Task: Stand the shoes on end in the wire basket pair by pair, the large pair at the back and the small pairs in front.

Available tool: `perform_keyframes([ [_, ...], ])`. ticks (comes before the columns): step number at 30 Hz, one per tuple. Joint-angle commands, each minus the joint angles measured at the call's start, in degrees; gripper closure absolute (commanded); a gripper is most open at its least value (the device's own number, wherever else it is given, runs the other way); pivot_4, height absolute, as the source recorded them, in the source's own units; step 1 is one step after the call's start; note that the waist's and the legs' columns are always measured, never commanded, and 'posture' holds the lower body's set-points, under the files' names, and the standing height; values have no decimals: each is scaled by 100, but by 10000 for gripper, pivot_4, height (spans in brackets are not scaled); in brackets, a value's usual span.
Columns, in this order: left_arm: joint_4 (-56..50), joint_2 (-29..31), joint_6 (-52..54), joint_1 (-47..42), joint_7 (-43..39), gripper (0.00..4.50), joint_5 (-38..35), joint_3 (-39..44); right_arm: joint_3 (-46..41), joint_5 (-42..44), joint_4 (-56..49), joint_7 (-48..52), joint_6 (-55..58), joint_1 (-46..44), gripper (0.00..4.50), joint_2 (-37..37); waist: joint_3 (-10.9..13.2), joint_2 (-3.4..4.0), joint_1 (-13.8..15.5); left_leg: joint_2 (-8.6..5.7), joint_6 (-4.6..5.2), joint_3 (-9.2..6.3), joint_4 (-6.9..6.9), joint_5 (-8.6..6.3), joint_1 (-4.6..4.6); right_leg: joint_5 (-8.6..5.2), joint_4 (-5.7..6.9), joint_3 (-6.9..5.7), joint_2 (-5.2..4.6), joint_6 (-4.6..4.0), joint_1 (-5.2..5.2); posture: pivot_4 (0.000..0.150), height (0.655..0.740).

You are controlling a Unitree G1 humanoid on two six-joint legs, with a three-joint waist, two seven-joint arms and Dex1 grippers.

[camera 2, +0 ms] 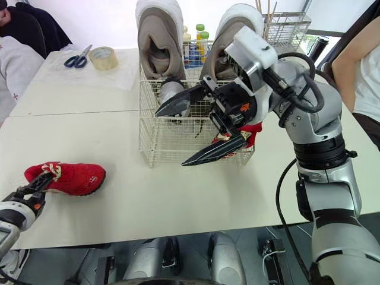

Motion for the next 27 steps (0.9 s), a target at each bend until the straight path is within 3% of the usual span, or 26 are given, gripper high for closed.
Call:
perform_keyframes([
  [1,-179,29,18,-3,-16,33983,100,73,-264,10,-163,14,25,-46,0,-67,0,0,-6,0,0,0,0,0,0,0,0,0,0,0,0,1500,7400],
  [3,-235,7,-31,-29,-154,42844,206,183,-277,-27,-120,36,19,-52,0,-65,0,0,-10,0,0,0,0,0,0,0,0,-1,1,0,0,1500,7400],
  [4,-356,8,-90,-94,-377,44597,231,306,-283,-52,-92,44,9,-55,0,-61,0,0,-12,0,0,0,0,0,0,0,0,-1,1,0,0,1500,7400],
  [10,-929,763,-137,-492,-1456,44597,463,1200,-526,-215,287,-167,26,-172,0,-82,0,-7,20,0,-1,-4,7,1,0,0,1,-7,1,0,2,1500,7400],
  [12,-1089,1553,-86,-1019,-1746,44597,769,1381,-750,-272,518,-366,89,-263,0,-213,3,-7,51,-3,-1,-3,7,0,0,0,-1,-5,-2,0,4,1500,7400],
  [14,-1136,2222,57,-1526,-1938,44597,862,1236,-915,-260,619,-489,195,-277,0,-335,5,-12,134,-1,-5,-4,9,3,-2,0,1,-9,2,-1,-13,1500,7400],
  [18,-1146,2911,123,-2747,-2229,44597,1208,162,-1029,-121,368,-595,577,-125,0,-599,4,-1,140,-6,0,12,-1,-1,-2,1,-6,1,2,1,-2,1500,7400],
  [22,-1185,2659,175,-3988,-2517,44597,2069,-1380,-1163,-116,117,-809,989,-63,0,-1002,7,2,156,3,-4,19,-3,3,-1,12,1,1,27,21,-4,1500,7400],
  [27,-937,1608,70,-4792,-2911,44597,3317,-2608,-1388,-3,-145,-1079,1513,52,0,-1520,8,-2,158,5,14,31,-4,16,0,22,4,-1,46,42,-7,1500,7400],
])
